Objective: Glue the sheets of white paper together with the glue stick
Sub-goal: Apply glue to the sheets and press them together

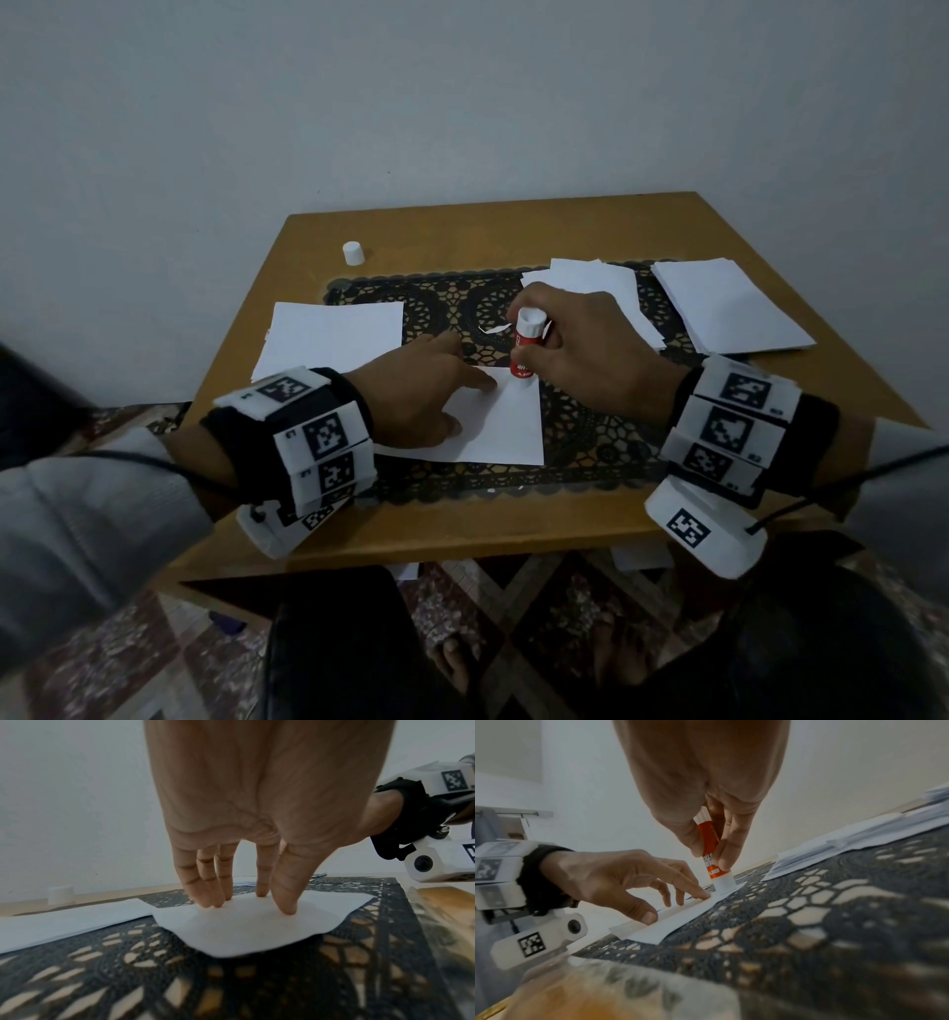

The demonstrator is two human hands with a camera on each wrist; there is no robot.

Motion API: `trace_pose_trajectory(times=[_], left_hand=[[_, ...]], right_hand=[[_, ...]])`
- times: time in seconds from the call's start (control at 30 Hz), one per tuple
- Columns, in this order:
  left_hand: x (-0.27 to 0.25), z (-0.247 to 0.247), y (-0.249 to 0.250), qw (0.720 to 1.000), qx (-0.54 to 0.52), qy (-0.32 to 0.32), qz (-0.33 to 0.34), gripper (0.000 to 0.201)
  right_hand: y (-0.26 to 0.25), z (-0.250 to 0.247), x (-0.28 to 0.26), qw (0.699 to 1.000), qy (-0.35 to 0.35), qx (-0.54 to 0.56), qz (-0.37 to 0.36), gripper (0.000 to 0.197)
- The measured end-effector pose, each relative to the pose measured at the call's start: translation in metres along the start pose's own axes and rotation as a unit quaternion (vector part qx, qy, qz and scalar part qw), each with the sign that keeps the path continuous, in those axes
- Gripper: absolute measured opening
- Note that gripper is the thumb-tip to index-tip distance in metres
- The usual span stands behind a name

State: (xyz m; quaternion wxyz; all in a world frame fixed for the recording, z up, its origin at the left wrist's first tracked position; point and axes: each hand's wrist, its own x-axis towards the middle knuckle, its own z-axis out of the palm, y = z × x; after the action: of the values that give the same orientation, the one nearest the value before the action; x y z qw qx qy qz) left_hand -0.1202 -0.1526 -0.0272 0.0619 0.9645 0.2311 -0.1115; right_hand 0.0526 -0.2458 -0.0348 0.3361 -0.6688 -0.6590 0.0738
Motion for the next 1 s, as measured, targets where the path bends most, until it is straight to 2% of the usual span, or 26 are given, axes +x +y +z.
trace_pose_trajectory(times=[0.13, 0.3, 0.47, 0.6, 0.67, 0.73, 0.8, 0.9, 1.0], left_hand=[[0.0, 0.0, 0.0, 1.0, 0.003, -0.004, 0.001, 0.062], [0.0, -0.001, 0.001, 1.0, 0.004, -0.009, -0.003, 0.061], [-0.001, -0.001, 0.002, 1.0, 0.006, -0.006, -0.003, 0.061], [-0.002, -0.001, 0.0, 1.0, 0.007, 0.001, 0.002, 0.061], [-0.004, 0.0, 0.0, 1.0, 0.009, 0.007, 0.006, 0.06], [-0.006, 0.0, 0.001, 1.0, 0.018, 0.013, 0.014, 0.058], [-0.007, 0.0, 0.001, 0.999, 0.027, 0.014, 0.016, 0.058], [-0.007, -0.003, 0.002, 0.999, 0.033, 0.013, 0.013, 0.058], [-0.011, -0.005, 0.006, 0.999, 0.035, 0.013, 0.003, 0.056]], right_hand=[[-0.002, -0.002, -0.01, 1.0, -0.015, -0.009, -0.001, 0.025], [-0.009, -0.007, -0.027, 0.998, -0.038, 0.038, -0.034, 0.022], [-0.015, -0.007, -0.044, 0.995, -0.058, 0.082, -0.025, 0.025], [-0.02, -0.025, -0.043, 0.983, -0.118, 0.141, 0.01, 0.02], [-0.019, -0.041, -0.028, 0.984, -0.085, 0.152, 0.028, 0.024], [-0.012, -0.056, -0.007, 0.985, -0.013, 0.159, 0.065, 0.034], [-0.002, -0.067, 0.017, 0.969, 0.038, 0.216, 0.117, 0.027], [0.015, -0.069, 0.05, 0.931, 0.068, 0.303, 0.19, 0.024], [0.038, -0.052, 0.085, 0.938, 0.067, 0.261, 0.218, 0.023]])
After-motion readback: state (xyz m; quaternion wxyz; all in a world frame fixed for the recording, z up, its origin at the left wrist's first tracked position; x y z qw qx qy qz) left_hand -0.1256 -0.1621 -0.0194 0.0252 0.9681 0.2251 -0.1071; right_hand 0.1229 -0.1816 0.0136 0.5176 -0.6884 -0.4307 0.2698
